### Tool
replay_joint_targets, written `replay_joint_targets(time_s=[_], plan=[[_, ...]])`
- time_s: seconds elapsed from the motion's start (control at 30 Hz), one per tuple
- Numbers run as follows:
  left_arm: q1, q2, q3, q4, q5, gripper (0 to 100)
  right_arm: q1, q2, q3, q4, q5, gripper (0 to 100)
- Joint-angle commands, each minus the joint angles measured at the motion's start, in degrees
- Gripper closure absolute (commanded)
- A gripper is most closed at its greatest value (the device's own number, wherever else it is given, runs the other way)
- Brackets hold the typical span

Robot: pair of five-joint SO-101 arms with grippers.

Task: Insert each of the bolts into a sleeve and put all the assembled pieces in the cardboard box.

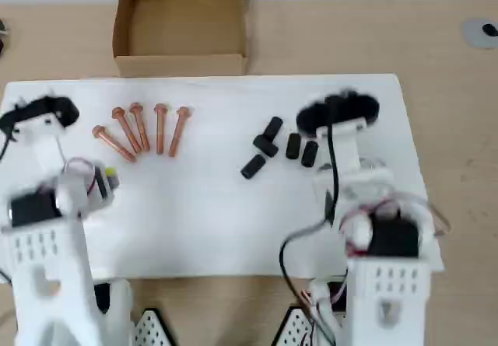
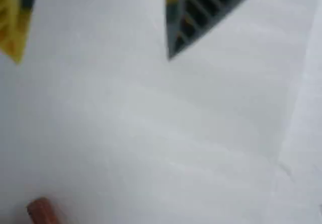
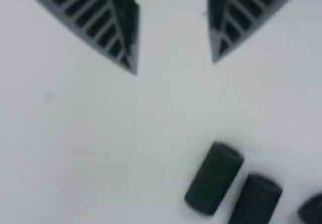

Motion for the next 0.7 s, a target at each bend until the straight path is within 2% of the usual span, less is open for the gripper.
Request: replay_joint_targets(time_s=[0.0, 0.23, 0.4, 0.57, 0.67], plan=[[-0.44, 10.33, -7.65, 1.67, 4.13, 80, -0.31, 10.42, -12.79, 4.66, 5.10, 86.4], [-0.35, 21.23, -12.75, 5.27, 2.20, 80, -7.43, 19.21, -14.81, 4.66, 19.34, 86.4], [-0.35, 27.82, -17.05, 7.12, -1.23, 80, -8.75, 22.55, -14.81, 0.00, 19.52, 86.4], [-0.35, 31.96, -23.12, 6.68, 0.35, 80, -8.84, 27.38, -14.81, -0.88, 17.76, 86.4], [0.09, 35.56, -25.49, 3.52, 0.35, 80, -8.66, 29.32, -14.73, -1.76, 16.53, 86.4]])
